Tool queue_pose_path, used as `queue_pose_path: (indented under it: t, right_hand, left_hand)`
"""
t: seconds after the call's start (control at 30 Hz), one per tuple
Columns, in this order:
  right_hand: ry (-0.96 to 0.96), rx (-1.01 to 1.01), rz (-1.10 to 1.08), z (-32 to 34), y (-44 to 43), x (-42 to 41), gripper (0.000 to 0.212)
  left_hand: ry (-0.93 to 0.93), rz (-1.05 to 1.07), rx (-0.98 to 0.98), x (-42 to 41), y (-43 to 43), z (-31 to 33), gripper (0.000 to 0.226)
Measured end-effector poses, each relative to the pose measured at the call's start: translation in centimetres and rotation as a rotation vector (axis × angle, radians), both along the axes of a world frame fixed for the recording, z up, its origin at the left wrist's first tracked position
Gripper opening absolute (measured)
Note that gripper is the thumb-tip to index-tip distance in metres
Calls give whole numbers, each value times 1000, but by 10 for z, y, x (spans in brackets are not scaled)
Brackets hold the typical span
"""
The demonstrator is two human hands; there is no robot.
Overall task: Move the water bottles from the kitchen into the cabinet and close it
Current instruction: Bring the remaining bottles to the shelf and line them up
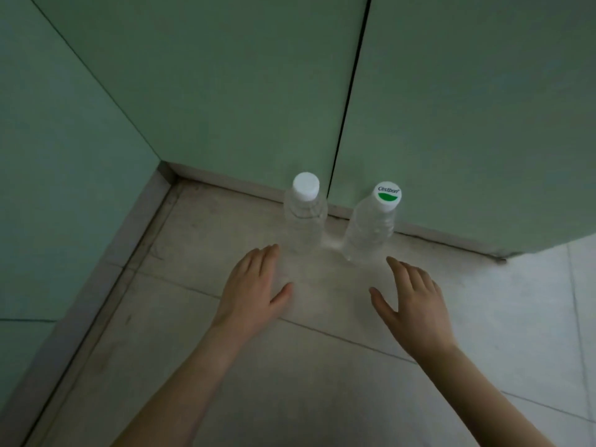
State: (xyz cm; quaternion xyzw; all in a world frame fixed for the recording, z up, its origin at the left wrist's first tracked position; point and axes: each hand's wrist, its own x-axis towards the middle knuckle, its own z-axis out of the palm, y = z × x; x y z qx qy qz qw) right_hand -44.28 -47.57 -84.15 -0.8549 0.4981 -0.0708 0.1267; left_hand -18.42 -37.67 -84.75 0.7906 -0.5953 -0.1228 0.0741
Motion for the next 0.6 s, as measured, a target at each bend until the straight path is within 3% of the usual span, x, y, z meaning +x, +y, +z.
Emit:
queue_pose_path:
  t: [0.17,0.3,0.4,0.6]
  right_hand:
    - [-191,65,-84,2,-22,23,71]
    - [-472,317,-198,1,-29,40,76]
    - [-619,381,-253,-7,-36,53,79]
    - [-681,428,-295,-22,-46,60,70]
  left_hand:
    - [173,93,-101,7,-42,5,95]
    - [416,195,-178,6,-54,6,102]
    - [568,241,-288,1,-64,2,92]
    - [663,214,-371,-3,-79,-16,67]
